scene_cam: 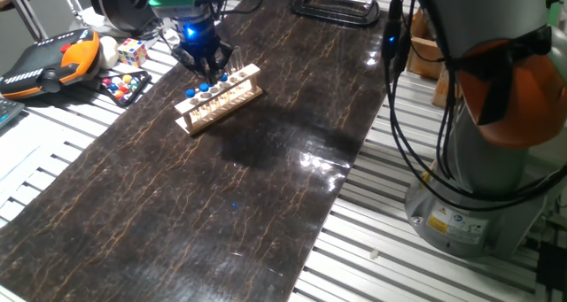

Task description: Shake the test tube

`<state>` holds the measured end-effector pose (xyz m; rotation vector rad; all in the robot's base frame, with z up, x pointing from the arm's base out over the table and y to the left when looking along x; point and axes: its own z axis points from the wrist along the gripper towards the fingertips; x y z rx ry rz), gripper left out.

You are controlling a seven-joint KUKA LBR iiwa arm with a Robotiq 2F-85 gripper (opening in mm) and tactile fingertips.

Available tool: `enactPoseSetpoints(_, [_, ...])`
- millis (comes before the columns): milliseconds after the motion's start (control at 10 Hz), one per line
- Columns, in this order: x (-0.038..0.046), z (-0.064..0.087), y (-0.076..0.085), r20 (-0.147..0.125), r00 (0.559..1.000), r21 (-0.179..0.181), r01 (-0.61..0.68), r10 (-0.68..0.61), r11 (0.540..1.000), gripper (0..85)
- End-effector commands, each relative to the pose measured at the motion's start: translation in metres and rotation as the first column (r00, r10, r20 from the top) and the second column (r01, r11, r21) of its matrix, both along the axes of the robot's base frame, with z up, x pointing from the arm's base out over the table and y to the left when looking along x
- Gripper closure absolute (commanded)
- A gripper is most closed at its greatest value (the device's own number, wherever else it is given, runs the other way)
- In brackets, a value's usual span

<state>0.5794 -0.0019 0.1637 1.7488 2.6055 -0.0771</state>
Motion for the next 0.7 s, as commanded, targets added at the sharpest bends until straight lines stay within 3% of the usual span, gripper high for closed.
enactPoseSetpoints(0, [0.0001,-0.002,-0.0038,0.002,1.0,0.017,0.022,-0.022,1.0,84.3])
enactPoseSetpoints(100, [0.0027,-0.0026,-0.004,0.01,0.999,0.017,0.052,-0.052,0.998,84.3])
enactPoseSetpoints(200, [0.0051,-0.0036,-0.0033,0.03,0.996,0.029,0.079,-0.08,0.996,79.0])
enactPoseSetpoints(300, [0.0063,-0.0037,-0.0031,0.058,0.989,0.053,0.132,-0.135,0.99,59.7])
enactPoseSetpoints(400, [0.0071,-0.0025,-0.0029,0.062,0.983,0.049,0.17,-0.173,0.984,45.7])
enactPoseSetpoints(600, [0.0086,-0.0018,-0.0036,0.066,0.96,0.047,0.268,-0.271,0.962,30.0])
